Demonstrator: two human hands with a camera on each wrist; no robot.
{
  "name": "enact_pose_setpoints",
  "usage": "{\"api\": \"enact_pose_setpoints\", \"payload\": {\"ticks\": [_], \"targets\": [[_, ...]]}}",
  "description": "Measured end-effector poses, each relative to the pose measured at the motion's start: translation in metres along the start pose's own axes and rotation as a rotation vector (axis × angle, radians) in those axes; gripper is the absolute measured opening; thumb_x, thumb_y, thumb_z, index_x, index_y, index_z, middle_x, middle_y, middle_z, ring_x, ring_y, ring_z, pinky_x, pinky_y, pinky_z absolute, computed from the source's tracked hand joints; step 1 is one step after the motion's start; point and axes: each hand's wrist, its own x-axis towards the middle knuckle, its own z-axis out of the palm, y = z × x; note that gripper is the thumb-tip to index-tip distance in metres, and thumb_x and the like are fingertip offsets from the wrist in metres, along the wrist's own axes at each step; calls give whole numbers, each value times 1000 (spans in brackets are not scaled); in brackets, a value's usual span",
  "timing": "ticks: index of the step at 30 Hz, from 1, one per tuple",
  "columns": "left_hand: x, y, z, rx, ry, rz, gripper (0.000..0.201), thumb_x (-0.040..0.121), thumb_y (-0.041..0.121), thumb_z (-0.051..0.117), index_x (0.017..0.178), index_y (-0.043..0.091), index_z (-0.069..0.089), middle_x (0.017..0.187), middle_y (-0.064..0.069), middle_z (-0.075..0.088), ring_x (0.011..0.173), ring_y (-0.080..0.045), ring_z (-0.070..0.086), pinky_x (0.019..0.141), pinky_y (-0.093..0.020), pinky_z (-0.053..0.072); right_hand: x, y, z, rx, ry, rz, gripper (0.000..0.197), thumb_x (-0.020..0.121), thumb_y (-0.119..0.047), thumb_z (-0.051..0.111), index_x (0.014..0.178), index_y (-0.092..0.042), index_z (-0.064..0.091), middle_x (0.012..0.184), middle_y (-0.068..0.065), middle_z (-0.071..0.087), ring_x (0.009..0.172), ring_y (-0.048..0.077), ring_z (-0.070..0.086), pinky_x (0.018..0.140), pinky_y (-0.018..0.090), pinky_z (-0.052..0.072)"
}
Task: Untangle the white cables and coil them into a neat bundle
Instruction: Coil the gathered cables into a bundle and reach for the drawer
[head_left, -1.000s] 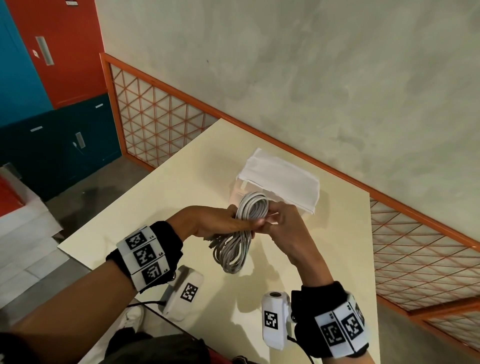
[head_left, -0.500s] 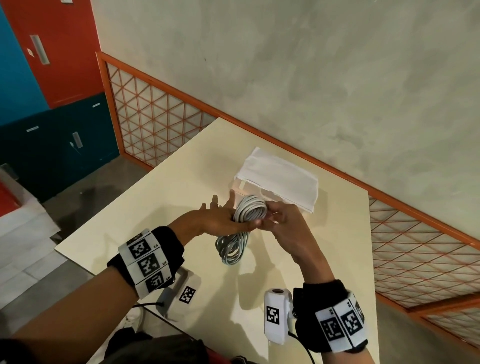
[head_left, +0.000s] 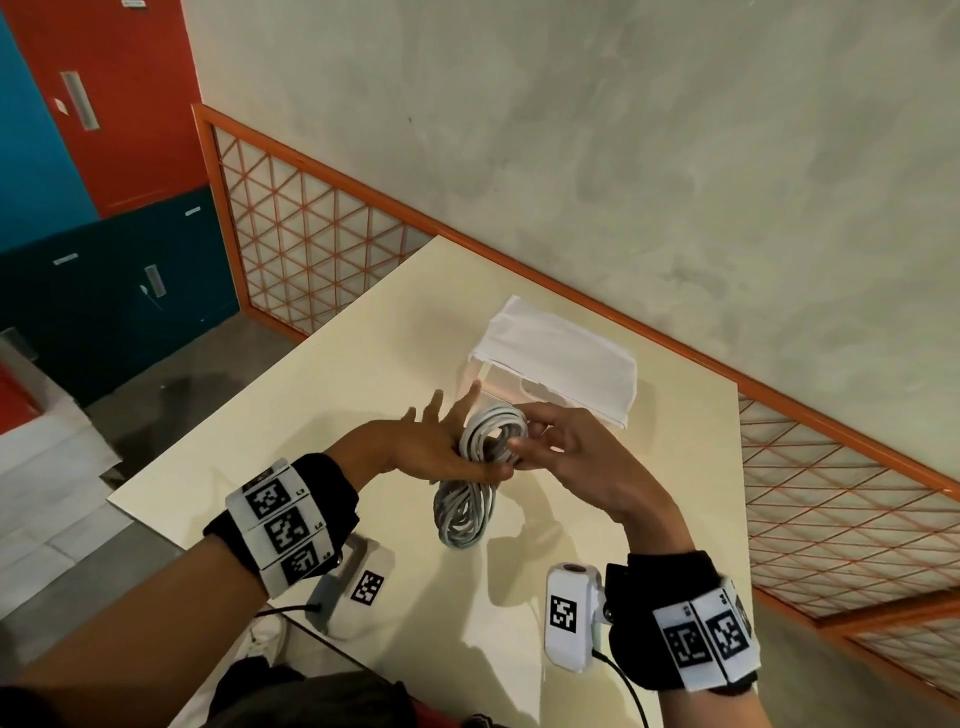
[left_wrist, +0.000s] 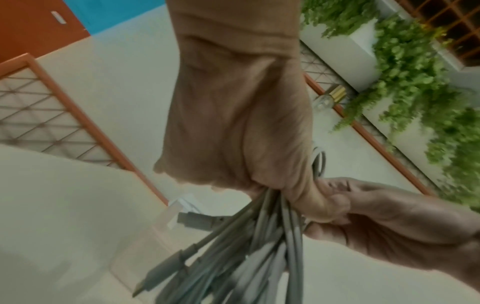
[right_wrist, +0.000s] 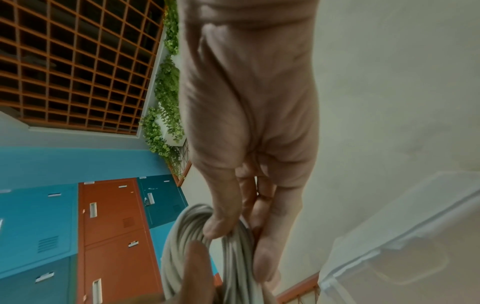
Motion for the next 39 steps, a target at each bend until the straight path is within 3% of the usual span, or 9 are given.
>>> {"api": "enact_pose_setpoints", "payload": {"ticks": [2, 5, 8, 14, 17, 20, 23, 32, 39], "targets": [[-2, 4, -2, 69, 59, 31, 82, 85, 63, 48, 148, 35, 5, 158, 8, -11, 145, -21, -18, 117, -43, -8, -1, -1, -1, -14, 0, 2, 29, 90, -18, 62, 118, -17, 64, 107, 19, 68, 95, 26, 69, 89, 38, 56], [1, 1, -3, -251, 28, 176, 35, 86, 48, 59, 118, 36, 53, 128, 4, 57, 122, -14, 49, 105, -29, 38, -1, -2, -3, 46, -3, -4, 27, 89, -19, 63, 116, -16, 66, 108, 23, 67, 96, 29, 69, 89, 37, 57], [-4, 5, 2, -442, -2, 268, 17, 91, 34, 58, 106, 28, 63, 107, -3, 72, 105, -15, 66, 94, -30, 50, -1, -5, -6, 99, 6, -21, 24, 89, -21, 63, 112, -19, 68, 105, 24, 69, 95, 28, 69, 86, 33, 57], [-2, 8, 10, -669, 153, 362, 16, 91, 20, 60, 79, 29, 66, 75, 5, 71, 73, -7, 66, 63, -16, 50, 0, 11, 3, 96, 159, 24, 59, 78, -66, 55, 125, -30, 57, 123, -5, 63, 113, 11, 58, 100, 37, 48], [4, 10, 11, -864, 264, 367, 8, 86, 25, 64, 91, 20, 68, 85, -3, 70, 82, -17, 64, 70, -30, 50, -1, 19, 13, 237, 61, 114, 97, 63, -72, 65, 142, -23, 35, 131, -3, 58, 117, 12, 59, 102, 36, 47], [7, 18, 10, -1026, 273, 397, 12, 85, 23, 63, 87, 12, 68, 86, -6, 69, 87, -27, 62, 83, -40, 46, 1, 17, 26, 298, -50, 90, 66, 71, -34, 79, 129, -19, 51, 119, 3, 68, 111, 16, 64, 101, 39, 49], [8, 25, 8, -1088, 228, 412, 15, 91, 18, 57, 80, 12, 65, 80, -1, 68, 81, -23, 63, 71, -30, 53, 2, 9, 30, 312, -62, 78, 32, 73, -13, 79, 100, -25, 65, 94, 5, 73, 93, 23, 69, 94, 43, 52], [17, 23, 9, -1134, 211, 421, 14, 92, 9, 55, 87, 13, 67, 97, -4, 72, 89, -12, 67, 71, -20, 54, 12, 18, 36, 286, -16, 172, 8, 73, -6, 69, 80, -4, 66, 78, 17, 69, 75, 28, 68, 68, 35, 58], [22, 17, 4, -1013, 350, 346, 15, 92, 23, 56, 81, 16, 64, 86, 5, 69, 76, -6, 63, 58, -15, 48, 24, 15, 56, 332, 175, 303, 19, 77, -9, 70, 66, -10, 54, 56, 9, 52, 47, 18, 43, 46, 24, 33]]}}
